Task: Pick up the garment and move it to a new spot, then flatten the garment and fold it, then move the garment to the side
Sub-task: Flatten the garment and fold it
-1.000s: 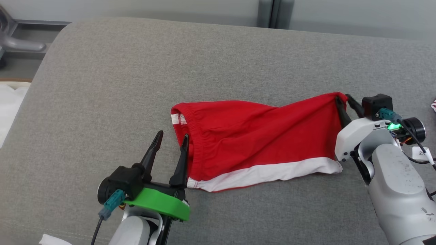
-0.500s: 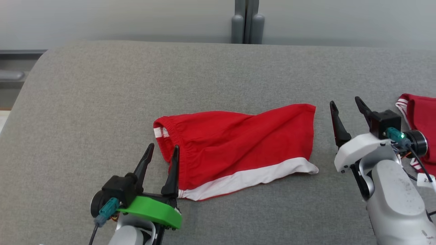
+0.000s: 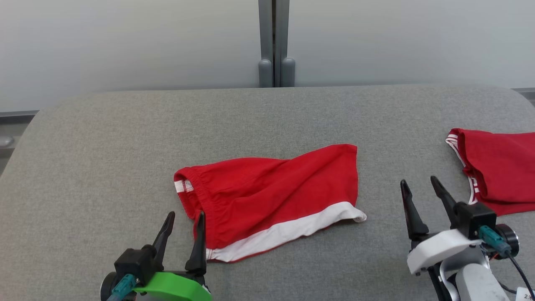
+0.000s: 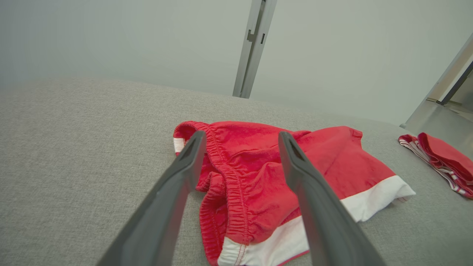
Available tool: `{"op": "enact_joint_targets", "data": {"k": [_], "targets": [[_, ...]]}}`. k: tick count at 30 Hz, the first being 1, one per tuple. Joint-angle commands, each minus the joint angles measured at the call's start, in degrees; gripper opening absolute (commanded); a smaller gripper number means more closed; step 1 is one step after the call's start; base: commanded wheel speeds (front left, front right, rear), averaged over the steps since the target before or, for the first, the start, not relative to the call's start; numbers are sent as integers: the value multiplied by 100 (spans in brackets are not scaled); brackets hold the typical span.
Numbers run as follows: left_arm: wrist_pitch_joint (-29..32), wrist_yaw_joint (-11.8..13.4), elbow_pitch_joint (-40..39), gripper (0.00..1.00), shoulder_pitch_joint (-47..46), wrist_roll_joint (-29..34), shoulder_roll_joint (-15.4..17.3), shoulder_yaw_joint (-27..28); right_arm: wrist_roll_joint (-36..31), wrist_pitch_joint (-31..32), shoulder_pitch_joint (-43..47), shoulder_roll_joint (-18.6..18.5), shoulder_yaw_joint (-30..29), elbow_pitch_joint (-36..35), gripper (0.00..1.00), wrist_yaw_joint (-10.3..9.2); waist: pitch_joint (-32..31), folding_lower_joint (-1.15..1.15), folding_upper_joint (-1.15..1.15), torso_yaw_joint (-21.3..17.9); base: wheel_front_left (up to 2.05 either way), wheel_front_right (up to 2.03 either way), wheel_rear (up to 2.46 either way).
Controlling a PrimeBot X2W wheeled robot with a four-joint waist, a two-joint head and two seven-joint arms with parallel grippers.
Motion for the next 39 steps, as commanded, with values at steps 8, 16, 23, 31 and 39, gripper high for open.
{"op": "enact_joint_targets", "data": {"k": [8, 16, 23, 31, 39], "targets": [[-16, 83, -221, 100, 404, -16, 14, 97, 599, -24, 672, -12, 186, -279, 100, -10, -117, 0, 0, -86, 0, 0, 0], [-16, 123, -274, 100, 514, -20, 14, 97, 812, -25, 782, -11, 189, -312, 100, -10, -140, 0, 0, -94, 0, 0, 0], [-16, 120, -267, 100, 480, 3, 14, 97, 804, -25, 735, -11, 206, -323, 100, -10, -135, 0, 0, -87, 0, 0, 0], [-16, 111, -214, 100, 414, 7, 14, 83, 815, -25, 690, -11, 234, -313, 100, -10, -114, 0, 0, -85, 0, 0, 0], [103, 49, 197, 100, 253, 41, 105, -105, 808, -24, 646, -10, 259, -292, 100, -10, -81, 0, 0, -88, 0, 0, 0]]}}
